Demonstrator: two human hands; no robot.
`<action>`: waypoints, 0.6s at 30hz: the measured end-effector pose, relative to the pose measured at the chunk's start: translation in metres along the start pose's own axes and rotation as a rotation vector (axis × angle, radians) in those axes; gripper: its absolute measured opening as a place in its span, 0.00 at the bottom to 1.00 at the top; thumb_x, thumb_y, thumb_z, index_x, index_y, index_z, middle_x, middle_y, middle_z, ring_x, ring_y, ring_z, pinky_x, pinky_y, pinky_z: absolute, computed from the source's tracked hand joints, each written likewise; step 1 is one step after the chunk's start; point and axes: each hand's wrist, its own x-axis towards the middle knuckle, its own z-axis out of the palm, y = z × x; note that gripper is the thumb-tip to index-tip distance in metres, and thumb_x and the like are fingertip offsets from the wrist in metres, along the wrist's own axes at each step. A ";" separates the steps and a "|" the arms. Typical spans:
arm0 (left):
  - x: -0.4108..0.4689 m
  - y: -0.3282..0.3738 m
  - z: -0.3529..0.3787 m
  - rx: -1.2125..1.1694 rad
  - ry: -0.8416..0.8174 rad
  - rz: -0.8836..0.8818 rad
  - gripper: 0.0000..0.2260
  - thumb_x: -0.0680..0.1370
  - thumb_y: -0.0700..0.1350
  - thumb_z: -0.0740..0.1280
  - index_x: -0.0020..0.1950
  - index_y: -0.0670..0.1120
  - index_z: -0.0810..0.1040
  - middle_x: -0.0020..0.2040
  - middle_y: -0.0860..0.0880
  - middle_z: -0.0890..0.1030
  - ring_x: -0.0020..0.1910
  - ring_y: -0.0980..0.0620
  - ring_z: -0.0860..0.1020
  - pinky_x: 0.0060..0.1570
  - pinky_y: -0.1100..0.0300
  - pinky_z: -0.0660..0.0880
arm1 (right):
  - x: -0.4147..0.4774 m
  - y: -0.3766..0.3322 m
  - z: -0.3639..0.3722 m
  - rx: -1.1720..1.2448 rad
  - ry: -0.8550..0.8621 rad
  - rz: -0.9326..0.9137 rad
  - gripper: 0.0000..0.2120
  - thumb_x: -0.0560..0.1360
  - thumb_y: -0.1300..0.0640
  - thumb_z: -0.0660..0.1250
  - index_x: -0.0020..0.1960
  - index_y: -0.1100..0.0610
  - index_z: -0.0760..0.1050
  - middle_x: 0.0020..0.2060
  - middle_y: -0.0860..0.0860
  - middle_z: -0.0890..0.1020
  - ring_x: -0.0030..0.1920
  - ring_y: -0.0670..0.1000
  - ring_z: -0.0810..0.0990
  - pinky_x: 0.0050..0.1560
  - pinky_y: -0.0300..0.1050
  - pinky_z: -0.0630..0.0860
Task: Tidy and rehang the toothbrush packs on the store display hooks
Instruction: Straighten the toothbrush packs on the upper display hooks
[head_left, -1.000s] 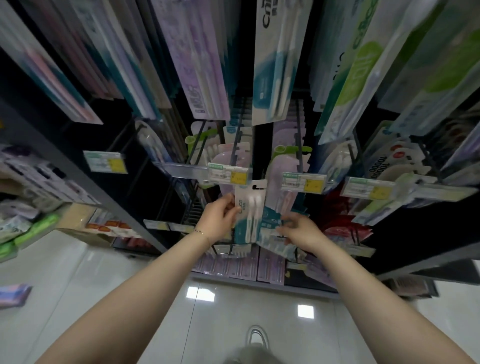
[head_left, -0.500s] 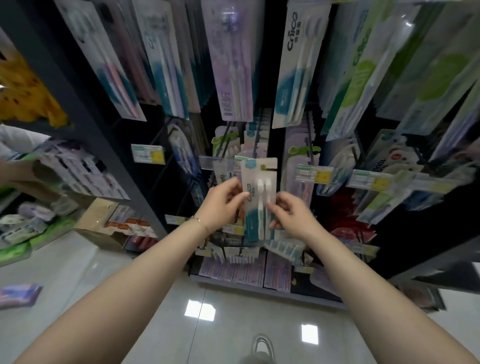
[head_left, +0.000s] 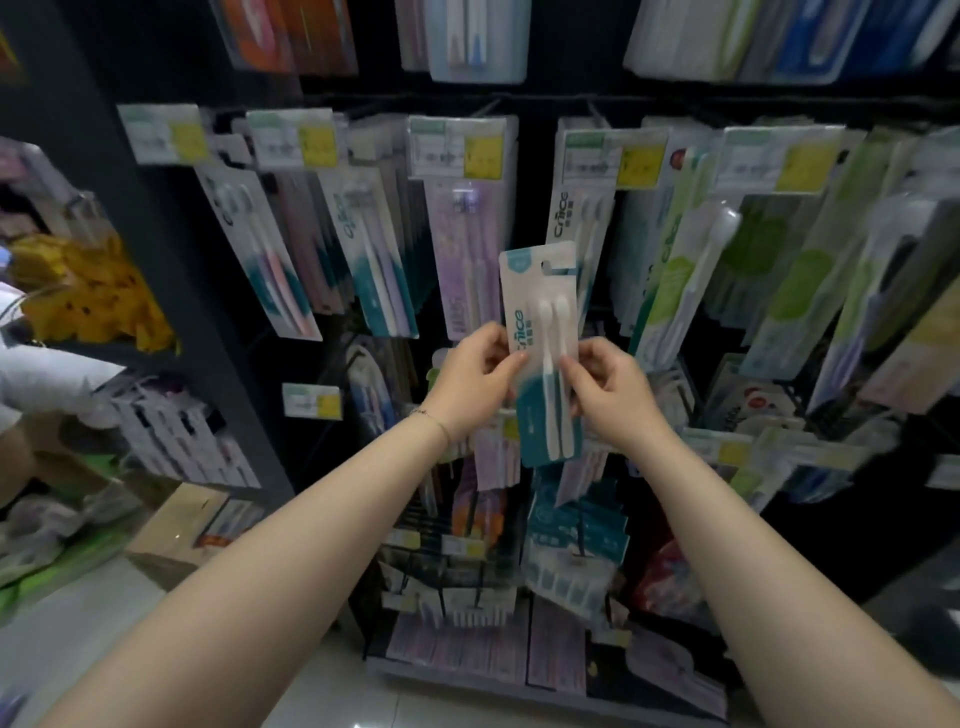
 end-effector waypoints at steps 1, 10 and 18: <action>0.006 0.005 0.000 -0.015 0.004 0.000 0.04 0.80 0.42 0.63 0.52 0.43 0.75 0.46 0.50 0.81 0.34 0.59 0.78 0.37 0.61 0.80 | 0.006 -0.003 -0.003 -0.002 0.011 -0.004 0.04 0.79 0.56 0.63 0.46 0.51 0.74 0.36 0.50 0.80 0.33 0.45 0.78 0.38 0.49 0.78; 0.052 0.032 0.000 -0.137 0.076 -0.021 0.06 0.81 0.41 0.62 0.54 0.39 0.74 0.49 0.45 0.81 0.37 0.57 0.78 0.34 0.67 0.76 | 0.050 -0.032 -0.026 -0.059 0.075 -0.056 0.05 0.78 0.49 0.63 0.48 0.50 0.76 0.41 0.50 0.82 0.42 0.51 0.81 0.45 0.58 0.80; 0.080 0.044 -0.001 -0.158 0.068 0.044 0.04 0.81 0.42 0.63 0.51 0.43 0.75 0.45 0.47 0.82 0.36 0.53 0.78 0.39 0.59 0.78 | 0.071 -0.048 -0.040 -0.035 0.133 -0.087 0.03 0.78 0.53 0.64 0.46 0.47 0.74 0.41 0.49 0.82 0.43 0.49 0.81 0.46 0.52 0.81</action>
